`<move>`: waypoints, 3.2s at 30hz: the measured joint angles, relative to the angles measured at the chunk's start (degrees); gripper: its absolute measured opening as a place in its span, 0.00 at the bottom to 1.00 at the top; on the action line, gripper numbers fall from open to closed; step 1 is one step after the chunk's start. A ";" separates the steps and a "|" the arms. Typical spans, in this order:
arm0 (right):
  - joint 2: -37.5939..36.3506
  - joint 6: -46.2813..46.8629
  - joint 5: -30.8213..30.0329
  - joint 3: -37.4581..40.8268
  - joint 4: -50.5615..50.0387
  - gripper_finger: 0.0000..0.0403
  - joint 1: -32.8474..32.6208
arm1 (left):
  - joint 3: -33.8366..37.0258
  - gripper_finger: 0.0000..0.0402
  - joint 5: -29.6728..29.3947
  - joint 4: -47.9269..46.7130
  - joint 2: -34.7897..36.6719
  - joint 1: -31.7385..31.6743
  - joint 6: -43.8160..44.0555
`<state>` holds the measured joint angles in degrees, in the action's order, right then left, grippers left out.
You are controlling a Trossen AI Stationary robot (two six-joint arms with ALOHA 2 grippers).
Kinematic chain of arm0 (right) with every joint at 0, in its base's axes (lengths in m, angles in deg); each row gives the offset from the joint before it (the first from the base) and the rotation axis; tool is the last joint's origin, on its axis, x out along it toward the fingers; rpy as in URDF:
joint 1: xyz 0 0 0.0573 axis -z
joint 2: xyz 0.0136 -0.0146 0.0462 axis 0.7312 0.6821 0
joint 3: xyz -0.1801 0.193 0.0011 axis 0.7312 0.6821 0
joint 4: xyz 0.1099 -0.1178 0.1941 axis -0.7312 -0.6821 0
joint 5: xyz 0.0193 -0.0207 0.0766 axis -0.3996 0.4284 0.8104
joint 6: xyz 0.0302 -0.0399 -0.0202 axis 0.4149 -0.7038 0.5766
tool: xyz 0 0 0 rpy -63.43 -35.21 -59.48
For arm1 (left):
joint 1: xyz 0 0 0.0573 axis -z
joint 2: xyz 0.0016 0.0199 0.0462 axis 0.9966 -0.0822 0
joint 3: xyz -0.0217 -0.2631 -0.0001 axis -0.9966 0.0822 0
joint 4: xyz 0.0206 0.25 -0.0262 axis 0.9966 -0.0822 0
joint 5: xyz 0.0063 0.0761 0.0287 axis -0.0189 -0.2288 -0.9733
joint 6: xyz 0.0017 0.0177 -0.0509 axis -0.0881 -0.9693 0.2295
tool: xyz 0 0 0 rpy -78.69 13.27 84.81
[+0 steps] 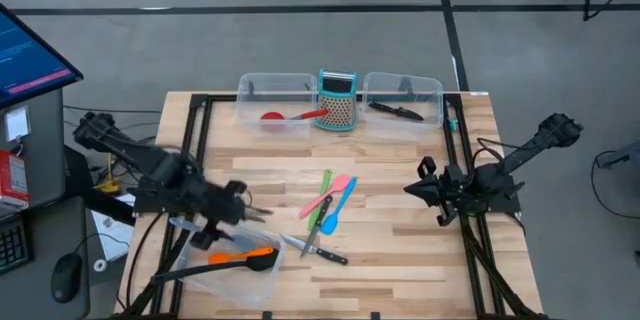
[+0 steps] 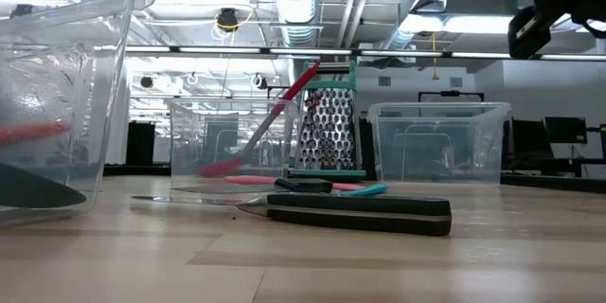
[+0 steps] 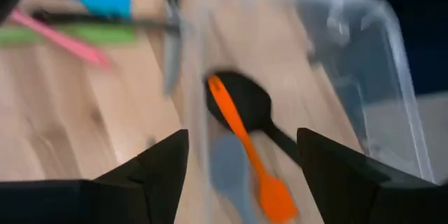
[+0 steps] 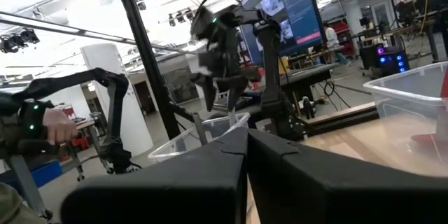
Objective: Pick & Place Kitchen Items
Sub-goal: Put the grey serving spoon from the bottom transparent bin to the top left transparent bin
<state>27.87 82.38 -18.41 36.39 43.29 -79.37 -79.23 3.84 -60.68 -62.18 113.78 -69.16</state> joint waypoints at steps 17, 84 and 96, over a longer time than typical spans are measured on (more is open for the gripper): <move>0.01 -0.01 -0.01 0.02 -0.25 0.00 0.02 | 0.00 0.60 -2.44 -13.97 -13.01 10.39 8.91; 0.00 0.39 -0.01 0.07 -2.37 0.00 0.00 | -20.76 0.04 -25.30 -18.59 3.33 -2.92 15.13; 0.02 -4.17 6.81 0.07 -4.35 0.00 0.21 | -20.92 0.05 -16.81 -20.85 3.29 -30.34 -3.23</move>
<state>27.89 78.21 -11.60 36.46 38.95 -79.16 -100.15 -12.97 -81.53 -58.90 83.44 -72.39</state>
